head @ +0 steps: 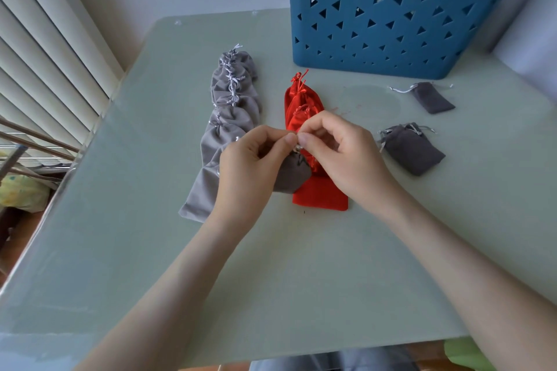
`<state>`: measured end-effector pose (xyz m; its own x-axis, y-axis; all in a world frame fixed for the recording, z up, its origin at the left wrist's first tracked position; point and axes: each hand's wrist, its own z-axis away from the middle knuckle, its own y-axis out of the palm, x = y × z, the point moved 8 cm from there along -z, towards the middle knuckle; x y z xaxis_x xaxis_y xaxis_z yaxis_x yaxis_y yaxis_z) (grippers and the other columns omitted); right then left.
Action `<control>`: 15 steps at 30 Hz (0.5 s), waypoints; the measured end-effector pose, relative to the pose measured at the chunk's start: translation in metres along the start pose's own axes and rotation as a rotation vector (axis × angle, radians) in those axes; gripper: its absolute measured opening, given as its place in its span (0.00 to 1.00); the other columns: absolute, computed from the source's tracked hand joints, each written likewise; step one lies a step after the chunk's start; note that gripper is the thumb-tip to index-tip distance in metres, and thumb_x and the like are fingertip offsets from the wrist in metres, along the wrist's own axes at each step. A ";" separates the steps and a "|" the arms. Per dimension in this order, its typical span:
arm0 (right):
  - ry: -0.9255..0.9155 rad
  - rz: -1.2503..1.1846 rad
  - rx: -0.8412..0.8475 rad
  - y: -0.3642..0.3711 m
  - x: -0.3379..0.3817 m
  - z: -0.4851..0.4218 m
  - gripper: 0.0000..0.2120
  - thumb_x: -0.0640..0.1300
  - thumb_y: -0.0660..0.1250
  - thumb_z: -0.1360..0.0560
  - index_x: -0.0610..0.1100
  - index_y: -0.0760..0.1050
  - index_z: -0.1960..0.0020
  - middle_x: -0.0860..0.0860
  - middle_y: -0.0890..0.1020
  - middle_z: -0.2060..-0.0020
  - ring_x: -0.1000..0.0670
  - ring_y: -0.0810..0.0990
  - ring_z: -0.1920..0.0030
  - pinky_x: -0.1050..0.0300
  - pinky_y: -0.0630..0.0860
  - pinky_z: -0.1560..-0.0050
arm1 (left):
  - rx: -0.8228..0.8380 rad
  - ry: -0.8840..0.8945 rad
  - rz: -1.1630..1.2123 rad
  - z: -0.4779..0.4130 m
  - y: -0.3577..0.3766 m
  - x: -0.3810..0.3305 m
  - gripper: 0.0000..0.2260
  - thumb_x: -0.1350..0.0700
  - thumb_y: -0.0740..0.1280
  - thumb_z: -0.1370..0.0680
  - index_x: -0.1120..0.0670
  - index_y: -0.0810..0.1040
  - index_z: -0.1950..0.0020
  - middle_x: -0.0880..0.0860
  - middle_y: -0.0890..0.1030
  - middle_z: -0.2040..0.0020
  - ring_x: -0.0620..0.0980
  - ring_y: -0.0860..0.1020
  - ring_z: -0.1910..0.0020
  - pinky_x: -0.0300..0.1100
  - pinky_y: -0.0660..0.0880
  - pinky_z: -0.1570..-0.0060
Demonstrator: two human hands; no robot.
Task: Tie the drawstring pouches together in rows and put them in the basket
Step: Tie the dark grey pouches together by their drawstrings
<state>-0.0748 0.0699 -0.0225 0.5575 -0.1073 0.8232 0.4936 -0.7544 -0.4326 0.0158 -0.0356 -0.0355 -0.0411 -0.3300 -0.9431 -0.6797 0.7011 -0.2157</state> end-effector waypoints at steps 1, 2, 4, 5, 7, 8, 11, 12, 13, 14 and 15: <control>0.045 -0.049 0.020 0.002 -0.003 0.000 0.01 0.40 0.68 0.24 0.43 0.77 0.55 0.57 0.77 0.66 0.61 0.75 0.64 0.70 0.68 0.59 | -0.015 0.006 -0.001 0.000 -0.002 0.000 0.05 0.57 0.69 0.24 0.50 0.82 0.58 0.44 0.83 0.63 0.41 0.79 0.61 0.38 0.75 0.56; 0.083 -0.094 0.041 0.004 -0.005 -0.001 0.01 0.41 0.68 0.24 0.44 0.77 0.54 0.57 0.77 0.66 0.62 0.75 0.64 0.69 0.68 0.58 | -0.031 0.014 -0.002 0.000 -0.003 -0.001 0.05 0.57 0.69 0.24 0.49 0.82 0.59 0.42 0.83 0.64 0.40 0.79 0.62 0.36 0.74 0.56; 0.122 -0.139 0.087 0.007 -0.007 -0.001 0.01 0.43 0.69 0.25 0.47 0.78 0.54 0.57 0.79 0.66 0.61 0.76 0.63 0.67 0.70 0.57 | -0.060 0.028 -0.003 0.000 -0.005 -0.004 0.07 0.58 0.69 0.24 0.47 0.81 0.60 0.39 0.82 0.65 0.38 0.78 0.62 0.34 0.73 0.56; 0.128 -0.138 0.110 0.010 -0.007 -0.001 0.01 0.43 0.69 0.25 0.49 0.78 0.55 0.58 0.79 0.67 0.61 0.77 0.63 0.66 0.70 0.56 | -0.067 0.035 -0.002 0.000 -0.006 -0.005 0.07 0.58 0.69 0.23 0.47 0.80 0.60 0.38 0.82 0.64 0.37 0.79 0.61 0.33 0.73 0.56; 0.142 -0.147 0.128 0.014 -0.007 -0.001 0.04 0.42 0.69 0.25 0.50 0.79 0.57 0.59 0.79 0.69 0.62 0.75 0.66 0.64 0.69 0.58 | -0.060 0.056 -0.003 0.001 -0.005 -0.007 0.07 0.58 0.69 0.23 0.47 0.81 0.59 0.40 0.83 0.63 0.39 0.80 0.59 0.35 0.74 0.54; 0.156 -0.172 0.124 0.014 -0.008 0.000 0.05 0.41 0.69 0.25 0.50 0.79 0.58 0.59 0.79 0.70 0.62 0.75 0.67 0.64 0.69 0.59 | -0.056 0.070 -0.004 0.001 -0.005 -0.008 0.07 0.58 0.69 0.23 0.48 0.81 0.58 0.41 0.83 0.62 0.40 0.80 0.58 0.36 0.75 0.53; 0.179 -0.262 0.125 0.014 -0.006 0.000 0.04 0.39 0.68 0.24 0.45 0.79 0.57 0.58 0.78 0.70 0.61 0.74 0.68 0.65 0.69 0.61 | -0.055 0.100 0.014 0.000 -0.005 -0.009 0.06 0.59 0.69 0.23 0.50 0.82 0.57 0.45 0.84 0.60 0.43 0.81 0.56 0.38 0.75 0.51; 0.180 -0.284 0.133 0.014 -0.006 0.001 0.04 0.39 0.67 0.24 0.44 0.78 0.57 0.58 0.77 0.70 0.61 0.73 0.68 0.66 0.68 0.61 | -0.053 0.097 0.036 0.000 -0.005 -0.009 0.06 0.59 0.69 0.23 0.50 0.82 0.57 0.45 0.84 0.60 0.43 0.81 0.56 0.37 0.75 0.51; 0.187 -0.312 0.143 0.014 -0.006 0.001 0.04 0.38 0.66 0.23 0.43 0.77 0.57 0.58 0.77 0.70 0.60 0.72 0.68 0.66 0.68 0.62 | -0.050 0.093 0.064 0.000 -0.004 -0.008 0.06 0.60 0.69 0.23 0.50 0.81 0.58 0.45 0.84 0.60 0.43 0.81 0.56 0.37 0.75 0.51; 0.201 -0.348 0.158 0.015 -0.006 0.001 0.04 0.37 0.66 0.23 0.42 0.76 0.57 0.56 0.76 0.70 0.59 0.71 0.68 0.65 0.67 0.63 | -0.045 0.086 0.097 0.000 -0.004 -0.008 0.06 0.61 0.68 0.23 0.51 0.81 0.58 0.45 0.83 0.61 0.43 0.80 0.57 0.36 0.74 0.51; 0.219 -0.391 0.178 0.016 -0.007 0.001 0.04 0.37 0.66 0.24 0.42 0.76 0.57 0.54 0.76 0.69 0.56 0.70 0.67 0.63 0.66 0.64 | -0.039 0.076 0.133 -0.001 -0.003 -0.006 0.06 0.61 0.68 0.23 0.52 0.81 0.58 0.45 0.83 0.61 0.42 0.80 0.57 0.35 0.74 0.51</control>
<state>-0.0702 0.0588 -0.0353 0.1632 0.0136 0.9865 0.7550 -0.6454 -0.1160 0.0174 -0.0360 -0.0286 -0.1868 -0.2838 -0.9405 -0.6922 0.7174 -0.0789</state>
